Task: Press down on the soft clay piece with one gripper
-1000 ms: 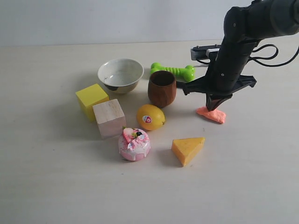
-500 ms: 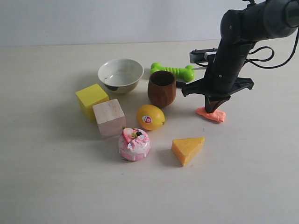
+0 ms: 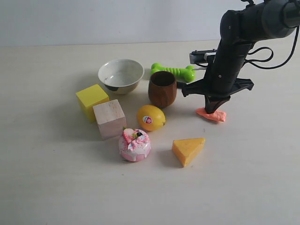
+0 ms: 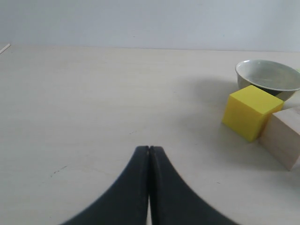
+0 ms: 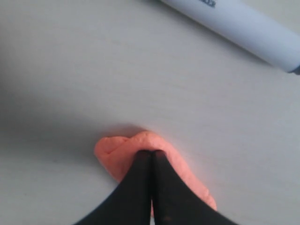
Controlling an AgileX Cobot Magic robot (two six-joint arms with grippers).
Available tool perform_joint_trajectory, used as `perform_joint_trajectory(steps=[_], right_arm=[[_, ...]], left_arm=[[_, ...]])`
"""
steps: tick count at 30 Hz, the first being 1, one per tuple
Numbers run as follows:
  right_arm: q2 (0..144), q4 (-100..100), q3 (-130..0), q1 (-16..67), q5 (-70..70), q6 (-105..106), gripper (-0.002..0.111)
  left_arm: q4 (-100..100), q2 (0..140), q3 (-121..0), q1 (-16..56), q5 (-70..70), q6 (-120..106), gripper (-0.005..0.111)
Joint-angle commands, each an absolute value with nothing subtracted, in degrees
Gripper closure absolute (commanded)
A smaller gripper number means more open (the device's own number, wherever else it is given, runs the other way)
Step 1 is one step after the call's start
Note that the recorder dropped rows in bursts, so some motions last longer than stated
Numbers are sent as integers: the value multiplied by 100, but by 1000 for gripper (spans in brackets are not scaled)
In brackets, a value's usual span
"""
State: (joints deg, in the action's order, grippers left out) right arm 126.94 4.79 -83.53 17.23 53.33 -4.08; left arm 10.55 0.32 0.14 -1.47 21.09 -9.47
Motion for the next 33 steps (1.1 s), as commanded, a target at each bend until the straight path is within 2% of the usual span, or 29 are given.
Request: perform_joint_trajectory(steps=[1,13,33], right_arm=[[13506,423,-8036,1728,5065,-367,108],[13387,451,-8036,1728,5091,-353,108],[12071,451,-8036,1728,5073,-341,108]], left_arm=[[1075,0,0,-120,2059,-931,107],[1075,0,0,-120,2059,-931,107],[1075,0,0,-120,2059,-931,107]])
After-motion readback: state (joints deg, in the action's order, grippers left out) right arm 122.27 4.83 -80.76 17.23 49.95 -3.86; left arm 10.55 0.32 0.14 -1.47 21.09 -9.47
